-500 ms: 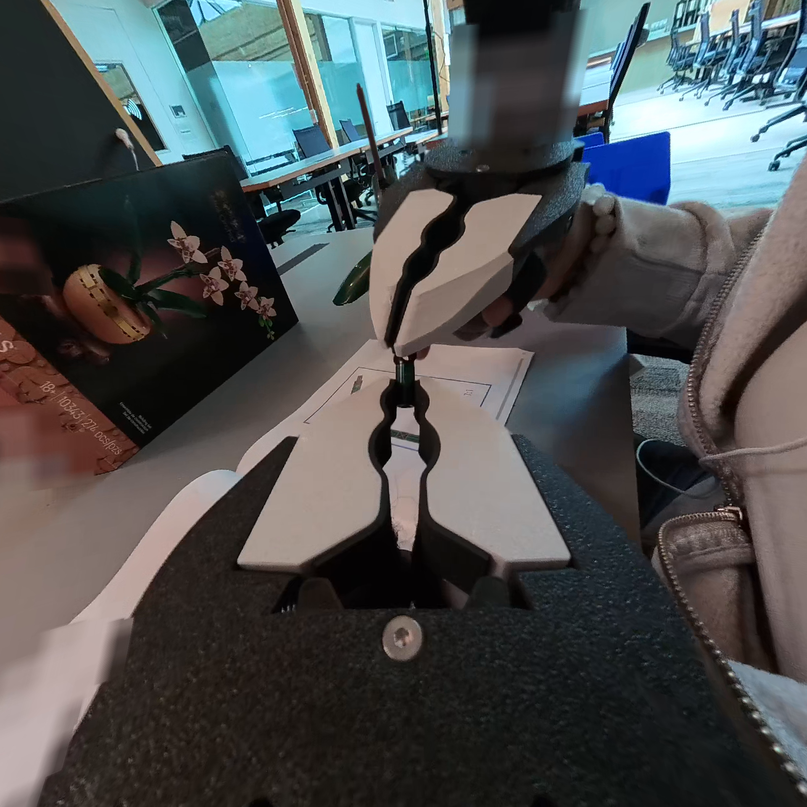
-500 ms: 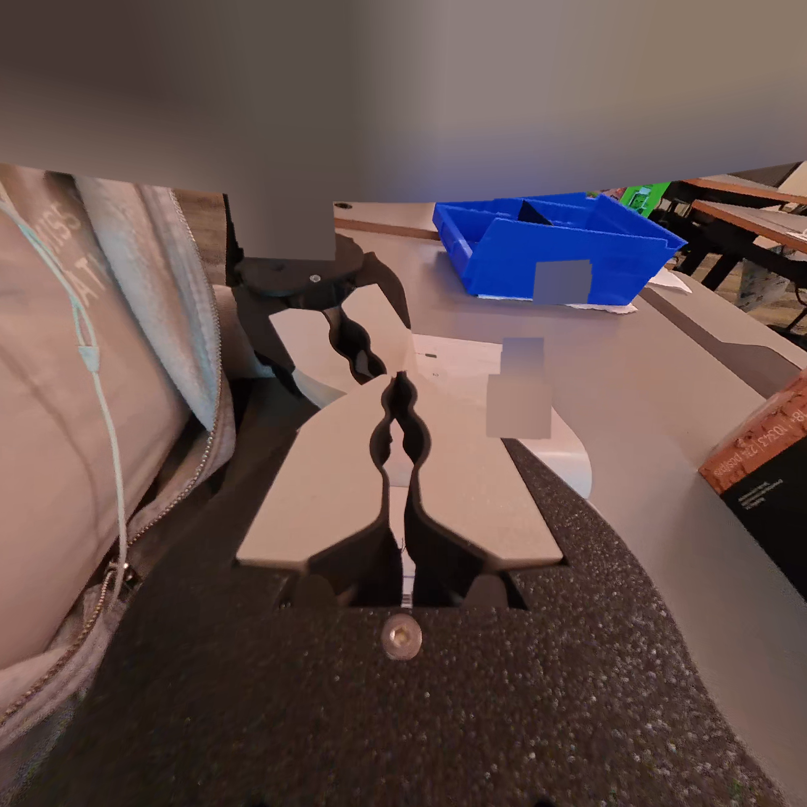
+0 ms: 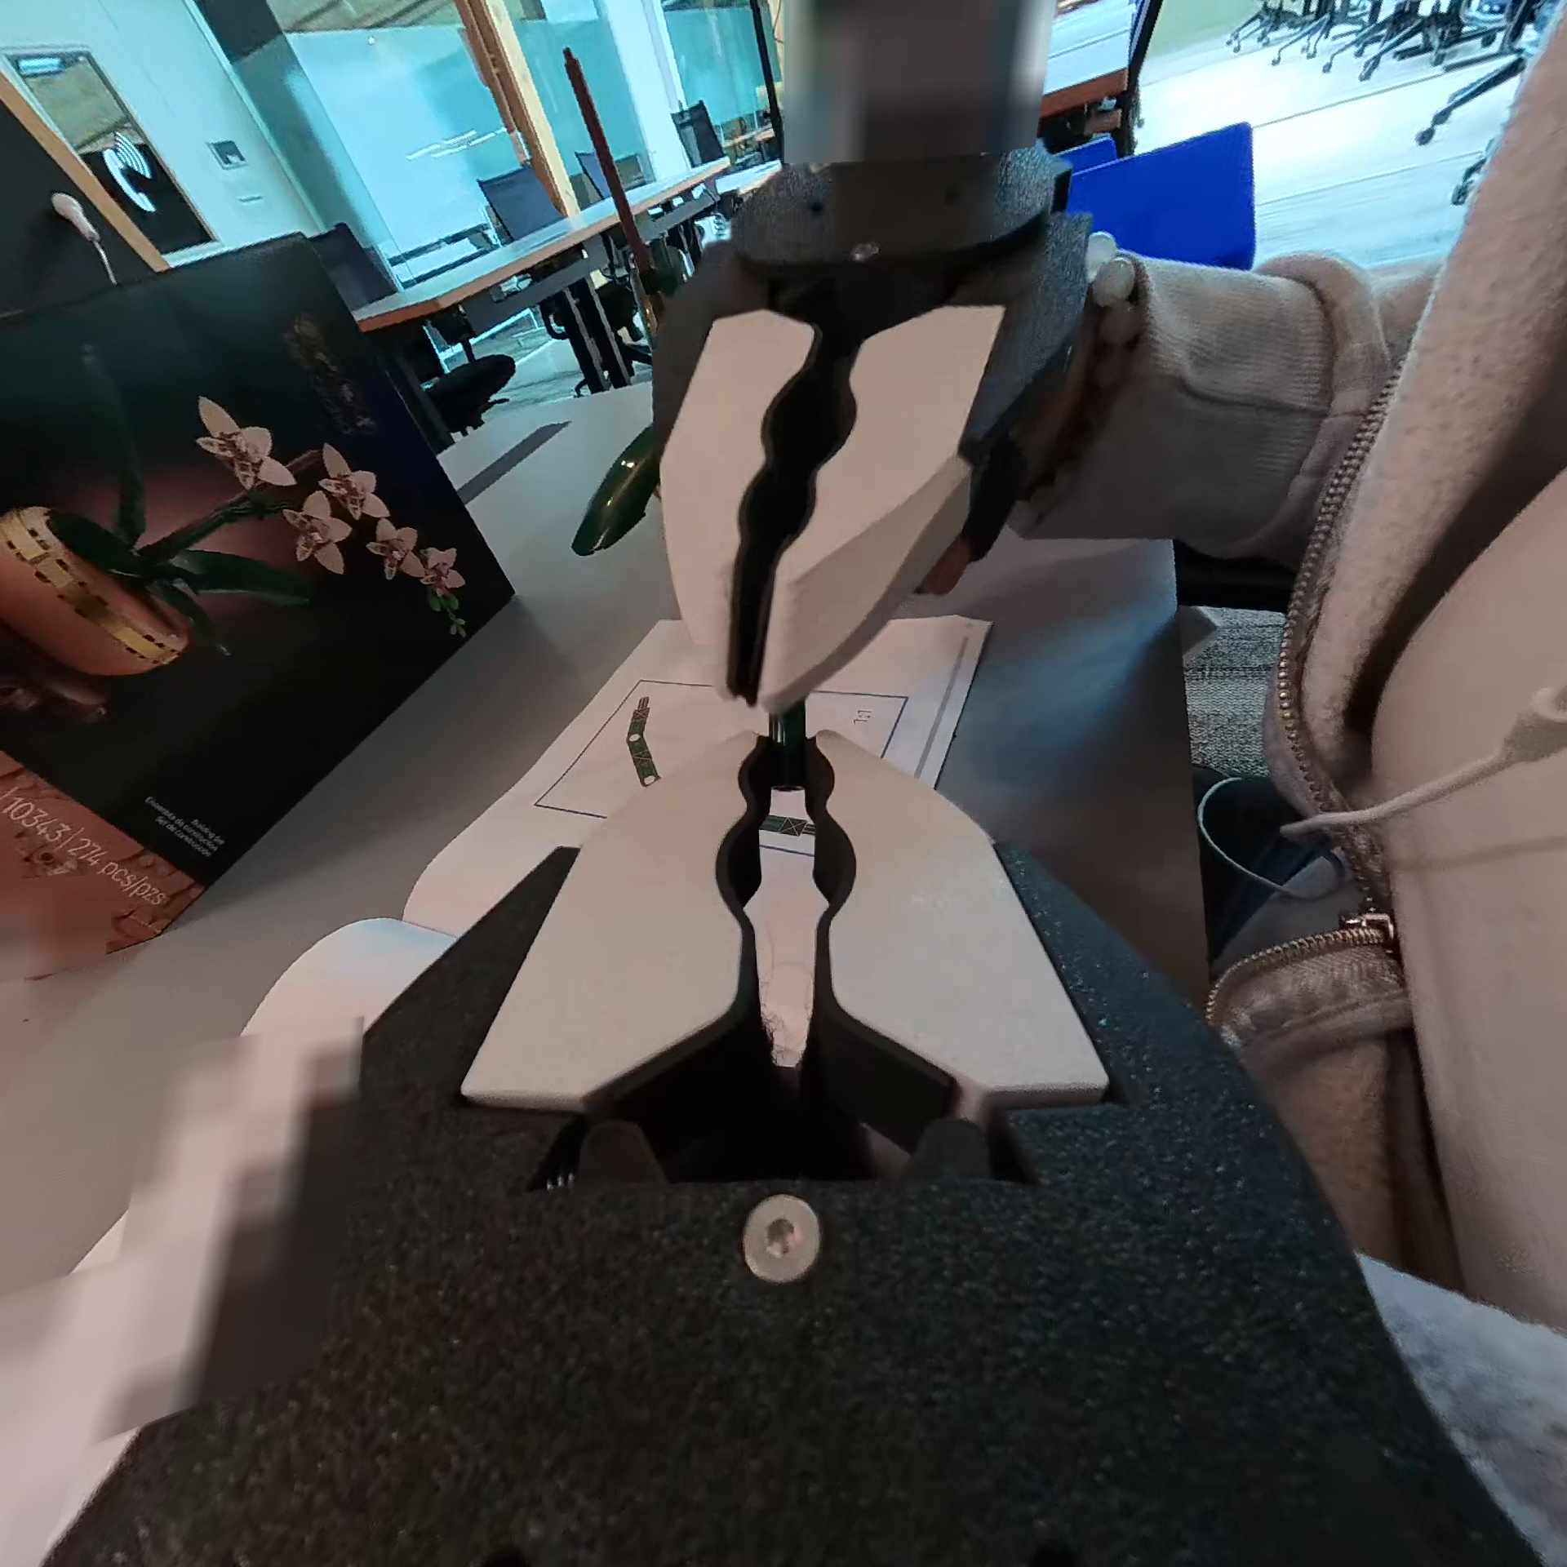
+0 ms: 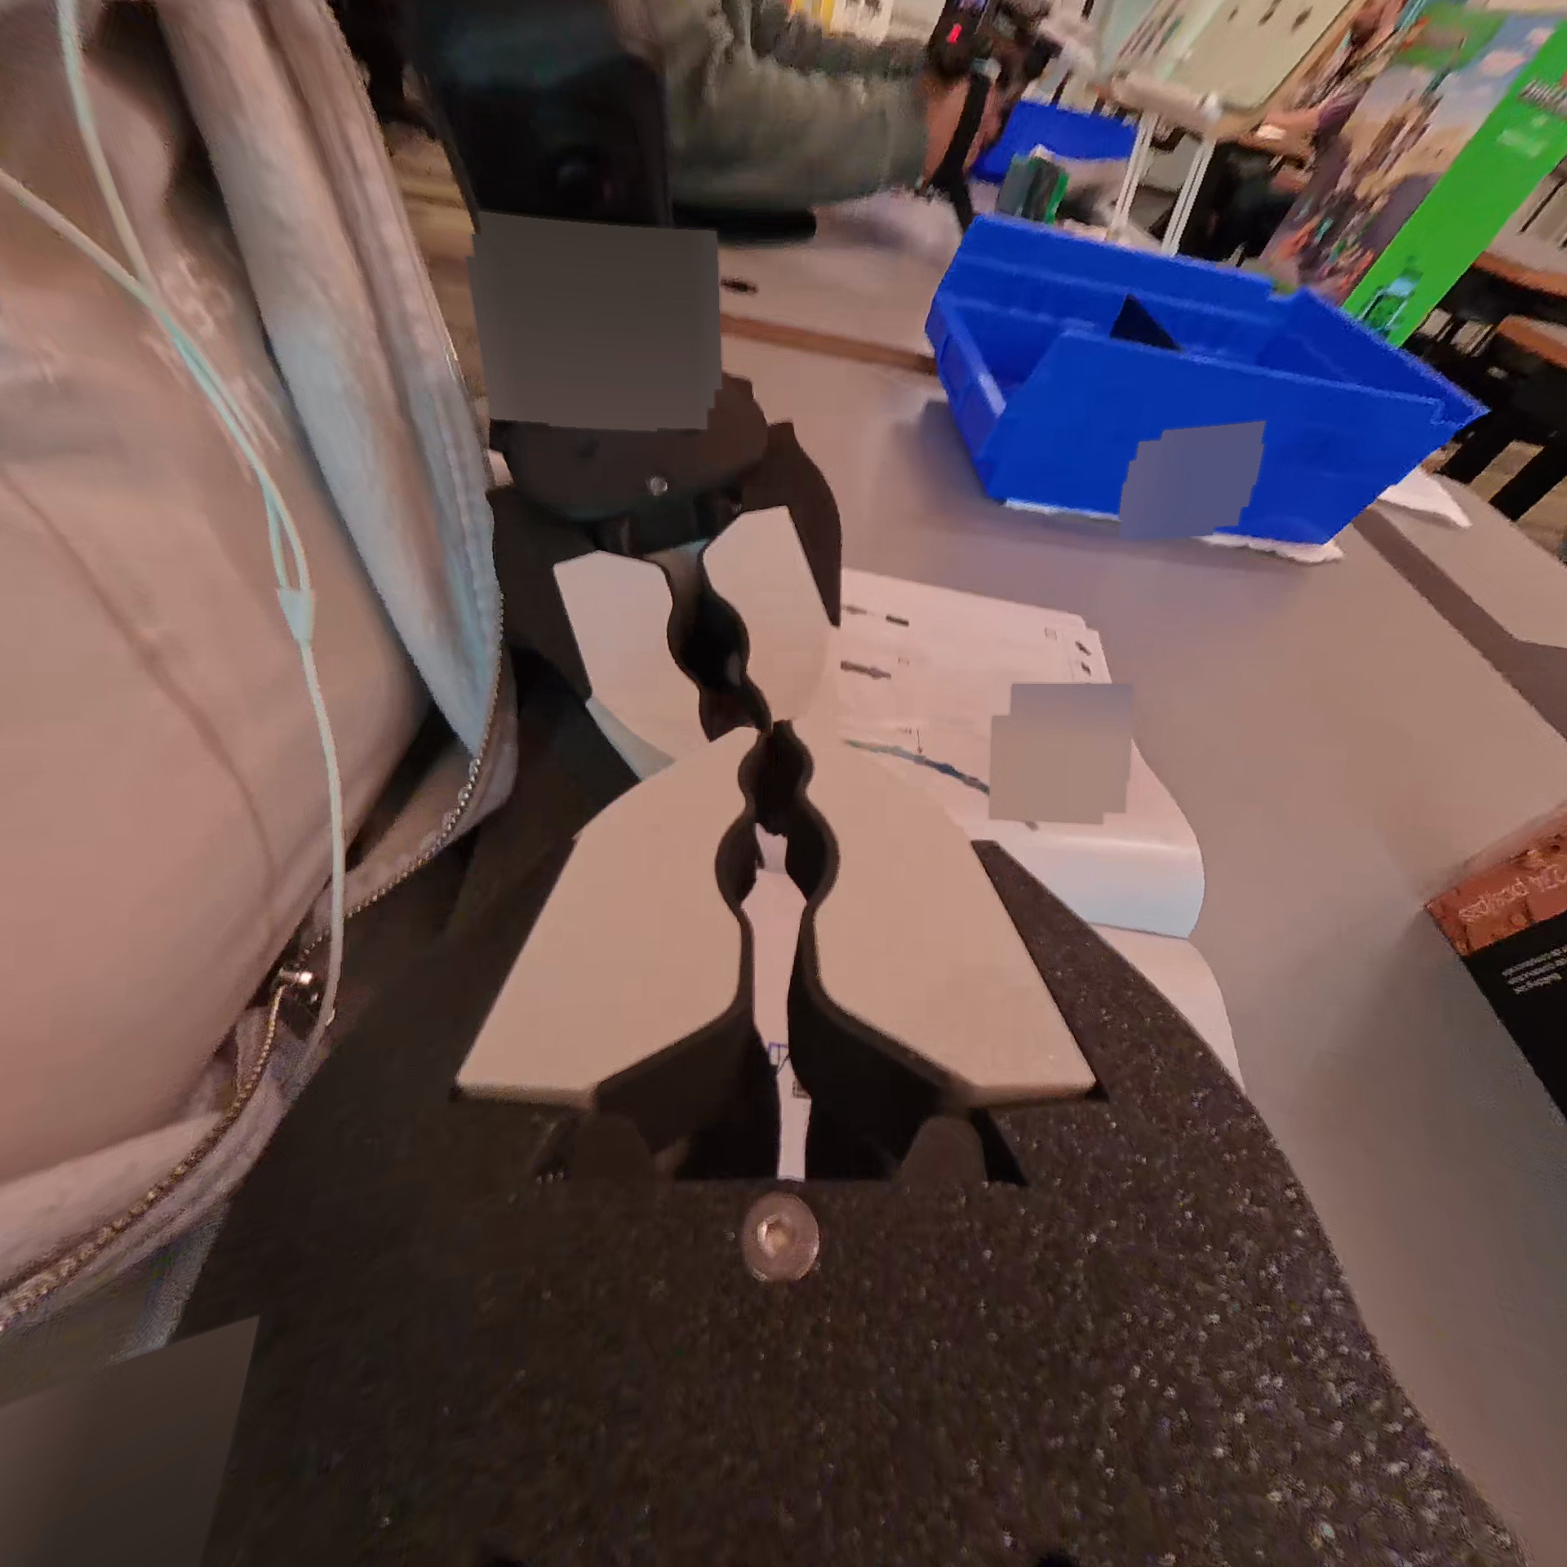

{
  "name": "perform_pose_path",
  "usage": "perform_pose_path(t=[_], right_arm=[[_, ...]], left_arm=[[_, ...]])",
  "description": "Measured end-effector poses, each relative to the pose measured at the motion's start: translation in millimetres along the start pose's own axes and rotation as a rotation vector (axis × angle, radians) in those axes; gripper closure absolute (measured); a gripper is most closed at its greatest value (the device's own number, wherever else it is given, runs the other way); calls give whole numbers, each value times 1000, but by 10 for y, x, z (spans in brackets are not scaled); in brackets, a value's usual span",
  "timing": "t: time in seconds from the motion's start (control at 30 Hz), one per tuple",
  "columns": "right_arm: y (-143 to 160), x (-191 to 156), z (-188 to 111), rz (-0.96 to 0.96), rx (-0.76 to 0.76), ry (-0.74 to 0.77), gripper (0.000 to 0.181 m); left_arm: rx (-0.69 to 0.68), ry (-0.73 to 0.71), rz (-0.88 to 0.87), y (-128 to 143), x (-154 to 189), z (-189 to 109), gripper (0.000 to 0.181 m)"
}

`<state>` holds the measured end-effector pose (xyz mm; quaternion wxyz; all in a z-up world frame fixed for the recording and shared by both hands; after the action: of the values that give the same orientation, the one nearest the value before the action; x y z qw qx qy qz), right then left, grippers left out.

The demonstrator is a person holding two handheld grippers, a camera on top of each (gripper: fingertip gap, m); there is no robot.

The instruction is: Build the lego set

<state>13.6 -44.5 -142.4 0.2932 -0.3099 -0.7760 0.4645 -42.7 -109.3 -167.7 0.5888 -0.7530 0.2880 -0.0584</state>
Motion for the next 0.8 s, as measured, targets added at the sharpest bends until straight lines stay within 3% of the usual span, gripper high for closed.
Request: perform_pose_path(t=[0.23,0.33,0.4,0.57,0.8], right_arm=[[-35,-19,-28,-12,72,19,161],[-48,-36,-51,1,88,11,160],[-14,-45,-52,-6,35,-1,175],[-43,-52,-84,-40,16,16,168],[66,-59,-74,-93,-213,-16,167]], left_arm=[[1,10,-26,13,-17,-6,175],[-14,13,-16,18,-1,3,175],[-28,12,-9,27,4,8,175],[-56,16,3,39,19,15,175],[-67,15,30,21,51,7,175]])
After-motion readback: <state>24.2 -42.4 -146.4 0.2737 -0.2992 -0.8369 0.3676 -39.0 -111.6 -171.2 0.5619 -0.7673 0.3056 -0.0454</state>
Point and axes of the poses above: each gripper's, where its closed fingertips meet, z out along the fingers, y out of its underside, x = y × z across the jaws, the point moved 6 cm from there along -z, back along the fingers, and after that the axes turned 6 degrees about -x, right-handed, at the moved point
